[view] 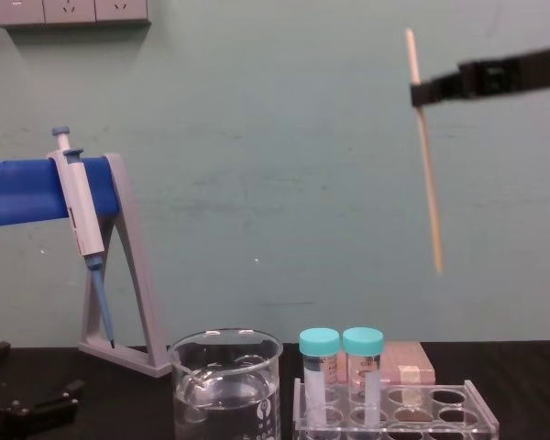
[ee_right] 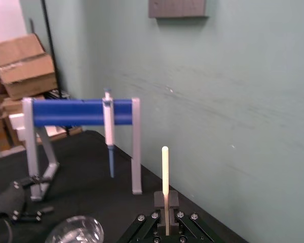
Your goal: Hold the thermometer with one hand and immerse one end into the beaker, then reinsert it into the test tube rack.
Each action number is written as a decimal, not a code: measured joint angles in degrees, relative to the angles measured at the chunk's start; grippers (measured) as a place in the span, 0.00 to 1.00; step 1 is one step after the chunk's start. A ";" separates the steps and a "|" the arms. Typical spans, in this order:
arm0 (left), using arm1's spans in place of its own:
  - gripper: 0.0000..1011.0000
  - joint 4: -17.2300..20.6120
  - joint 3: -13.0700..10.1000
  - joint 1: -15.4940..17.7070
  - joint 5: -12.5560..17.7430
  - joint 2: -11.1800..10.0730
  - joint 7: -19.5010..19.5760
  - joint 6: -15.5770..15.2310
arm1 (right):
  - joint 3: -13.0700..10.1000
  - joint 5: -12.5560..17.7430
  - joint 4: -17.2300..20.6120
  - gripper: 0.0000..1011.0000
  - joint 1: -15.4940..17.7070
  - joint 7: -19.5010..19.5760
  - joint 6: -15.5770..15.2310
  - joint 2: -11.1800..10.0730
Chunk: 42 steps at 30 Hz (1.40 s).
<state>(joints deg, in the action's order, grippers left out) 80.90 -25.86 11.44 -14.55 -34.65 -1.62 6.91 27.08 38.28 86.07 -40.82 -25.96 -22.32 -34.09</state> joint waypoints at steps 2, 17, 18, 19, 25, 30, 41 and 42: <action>0.99 0.00 0.00 0.00 0.00 0.00 0.00 0.00 | -0.33 -0.21 0.22 0.04 1.63 0.82 1.08 -0.43; 0.99 0.00 0.00 0.00 0.00 0.00 0.00 0.00 | -0.95 -1.22 -2.03 0.04 7.20 -0.81 6.79 -0.27; 0.99 0.00 0.00 0.00 0.00 0.00 0.00 0.00 | -0.97 -1.18 -2.30 0.04 7.40 -1.16 7.15 -0.19; 0.99 0.00 0.00 0.00 0.00 0.00 0.00 0.00 | -1.04 -0.99 -2.84 0.04 7.81 -1.85 7.88 -0.03; 0.99 0.00 0.00 0.00 0.00 0.00 0.00 0.00 | -1.13 -0.55 -4.62 0.04 8.85 -4.56 10.75 0.33; 0.99 0.00 0.00 0.00 0.00 0.00 0.00 0.00 | -0.79 -0.98 -5.90 0.04 9.41 -6.72 13.17 0.20; 0.99 0.00 0.00 0.00 0.00 0.00 0.00 0.00 | -0.43 -2.38 -8.51 0.04 9.76 -8.76 16.26 0.81; 0.99 0.00 0.00 0.00 0.00 0.00 0.00 0.00 | -0.43 -2.51 -8.87 0.04 9.76 -8.86 16.47 1.03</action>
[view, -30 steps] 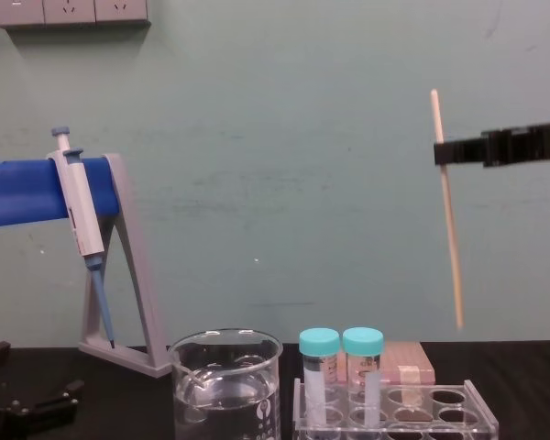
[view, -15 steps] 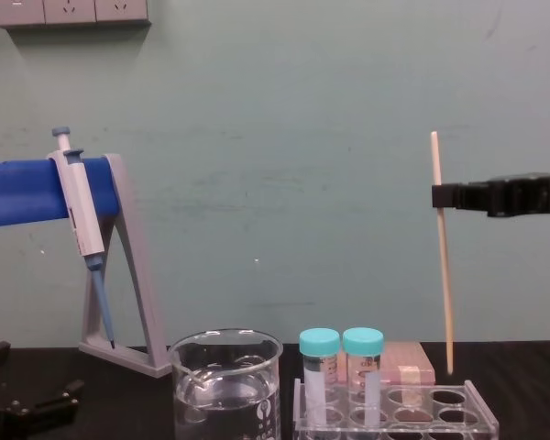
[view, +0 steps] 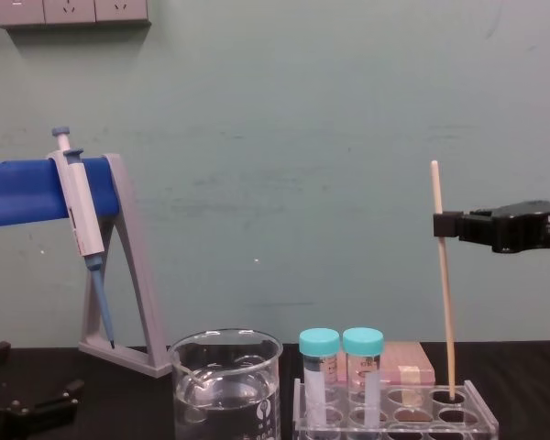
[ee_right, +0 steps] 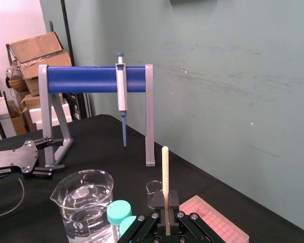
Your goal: Hold the thermometer with one hand and immerse one end into the beaker, then reinsert it into the test tube rack.
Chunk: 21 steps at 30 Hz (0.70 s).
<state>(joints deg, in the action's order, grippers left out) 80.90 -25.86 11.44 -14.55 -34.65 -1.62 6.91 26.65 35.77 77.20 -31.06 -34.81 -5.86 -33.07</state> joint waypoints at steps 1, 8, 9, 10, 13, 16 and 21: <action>0.99 0.00 0.00 0.00 0.00 0.00 0.00 0.00 | -0.01 -0.05 -0.22 0.04 0.00 -0.04 0.10 0.12; 0.99 0.00 0.00 0.00 0.00 0.00 0.00 0.00 | -0.06 -0.33 -1.87 0.04 -0.44 -0.39 0.35 1.25; 0.99 0.00 0.00 0.00 0.00 0.00 0.00 0.00 | -0.04 -0.38 -2.01 0.04 -0.48 -0.45 0.35 1.34; 0.99 0.00 0.00 0.00 0.00 0.00 0.00 0.00 | 0.01 -0.48 -2.26 0.04 -0.55 -0.60 0.35 1.50; 0.99 0.00 0.00 0.00 0.00 0.00 0.00 0.00 | 0.14 -0.64 -2.83 0.04 -0.69 -0.78 0.31 1.79; 0.99 0.00 0.00 0.00 0.00 0.00 0.00 0.00 | 0.22 -0.76 -3.28 0.04 -0.81 -0.81 0.25 2.02; 0.99 0.00 0.00 0.00 0.00 0.00 0.00 0.00 | 0.43 -1.11 -4.37 0.04 -0.96 -0.93 0.04 2.49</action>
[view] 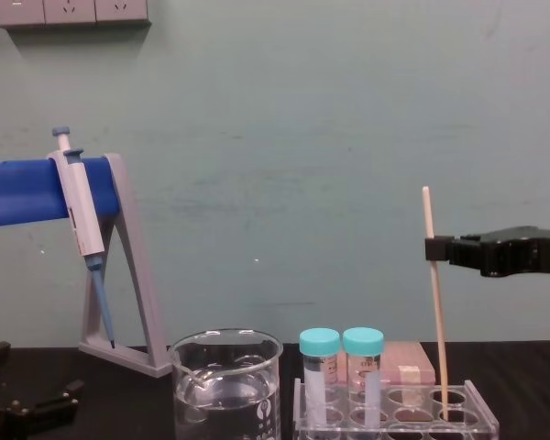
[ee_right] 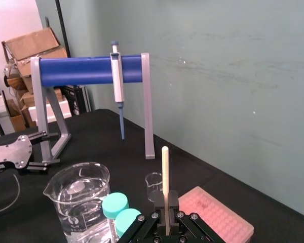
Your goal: Hold the thermometer with one hand and immerse one end into the beaker, then reinsert it into the test tube rack.
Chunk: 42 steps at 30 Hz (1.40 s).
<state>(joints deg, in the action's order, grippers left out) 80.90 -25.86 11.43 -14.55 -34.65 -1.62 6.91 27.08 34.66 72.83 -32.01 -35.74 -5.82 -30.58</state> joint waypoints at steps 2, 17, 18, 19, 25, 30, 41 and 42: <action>0.99 0.00 0.00 0.00 0.00 0.00 0.00 0.00 | 0.11 -0.15 -0.53 0.04 -0.05 0.00 -0.14 0.24; 0.99 0.00 0.00 0.00 0.00 0.00 0.00 0.00 | 0.63 -0.94 -3.40 0.04 -0.53 -0.24 -0.70 1.72; 0.99 0.00 0.00 0.00 0.00 0.00 0.00 0.00 | 0.65 -0.98 -3.45 0.04 -0.54 -0.24 -0.80 1.76; 0.99 0.00 0.00 0.00 0.00 0.00 0.00 0.00 | 0.69 -1.02 -3.49 0.04 -0.56 -0.23 -0.89 1.80; 0.99 0.00 0.00 0.00 0.00 0.00 0.00 0.00 | 0.85 -1.30 -3.82 0.04 -0.70 -0.20 -1.67 1.99; 0.99 0.00 0.00 0.00 0.00 0.00 0.00 0.00 | 1.05 -1.30 -4.23 0.04 -0.90 -0.23 -2.55 2.17; 0.99 0.00 0.00 0.00 0.00 0.00 0.00 0.00 | 1.25 -1.33 -4.31 0.21 -0.94 0.18 -3.41 2.29; 0.99 0.00 0.00 0.00 0.00 0.00 0.00 0.00 | 1.22 -1.34 -4.27 0.23 -0.90 0.28 -3.42 2.29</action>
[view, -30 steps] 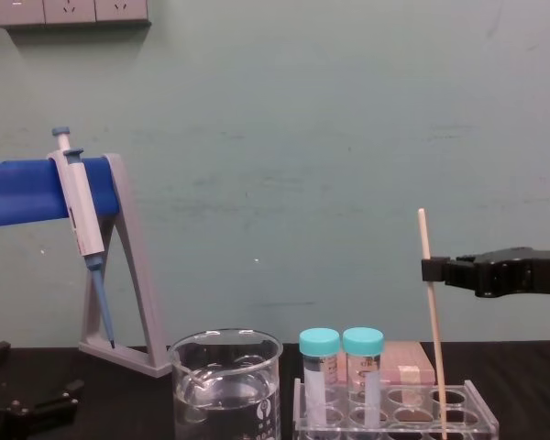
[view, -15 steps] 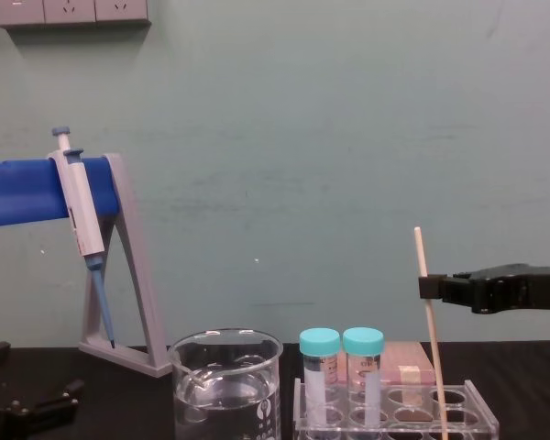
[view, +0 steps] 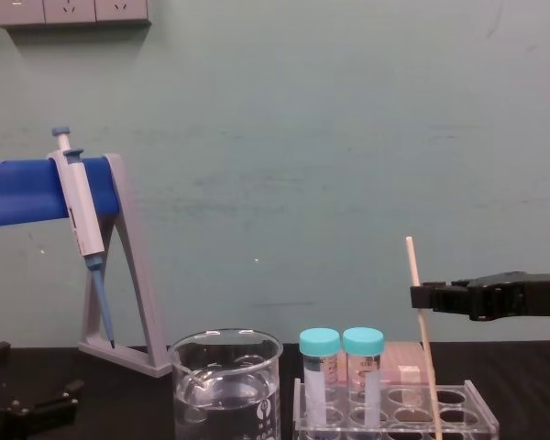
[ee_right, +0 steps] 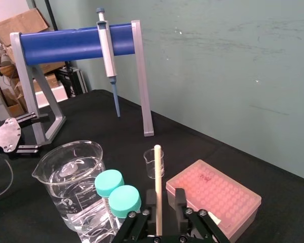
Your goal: Hold the thermometer with one hand and immerse one end into the beaker, then reinsert it into the test tube rack.
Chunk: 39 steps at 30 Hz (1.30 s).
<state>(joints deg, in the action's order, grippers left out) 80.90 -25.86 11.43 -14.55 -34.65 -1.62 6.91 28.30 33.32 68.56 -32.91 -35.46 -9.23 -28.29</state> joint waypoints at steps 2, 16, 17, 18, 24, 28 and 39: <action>0.99 0.00 0.00 0.00 0.00 0.00 0.00 0.00 | -0.17 -0.01 0.15 0.28 0.12 0.31 -0.01 0.00; 0.99 0.00 0.00 0.00 0.00 0.00 0.00 0.00 | -0.92 0.02 0.75 0.74 0.79 1.12 0.00 -0.19; 0.99 0.00 0.00 0.00 0.00 0.00 0.00 0.00 | -1.04 0.03 0.85 0.76 0.89 1.21 0.00 -0.27; 0.99 0.00 0.00 0.00 0.00 0.00 0.00 0.00 | -1.11 0.03 0.92 0.80 0.94 1.28 0.00 -0.32; 0.99 0.00 0.00 0.00 0.00 0.00 0.00 0.00 | -2.68 -0.08 3.70 0.95 1.53 3.78 0.14 -1.15; 0.99 0.00 0.00 0.00 0.00 0.00 0.00 0.00 | -5.20 -2.03 7.90 0.99 2.91 10.67 1.36 -1.19; 0.99 0.00 0.00 0.00 0.00 0.00 0.00 0.00 | -8.39 -10.95 11.22 0.99 7.94 33.86 -0.96 3.78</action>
<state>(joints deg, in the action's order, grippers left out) 80.90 -25.86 11.44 -14.55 -34.64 -1.62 6.91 19.91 22.37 79.78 -24.97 -1.61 -10.19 -24.51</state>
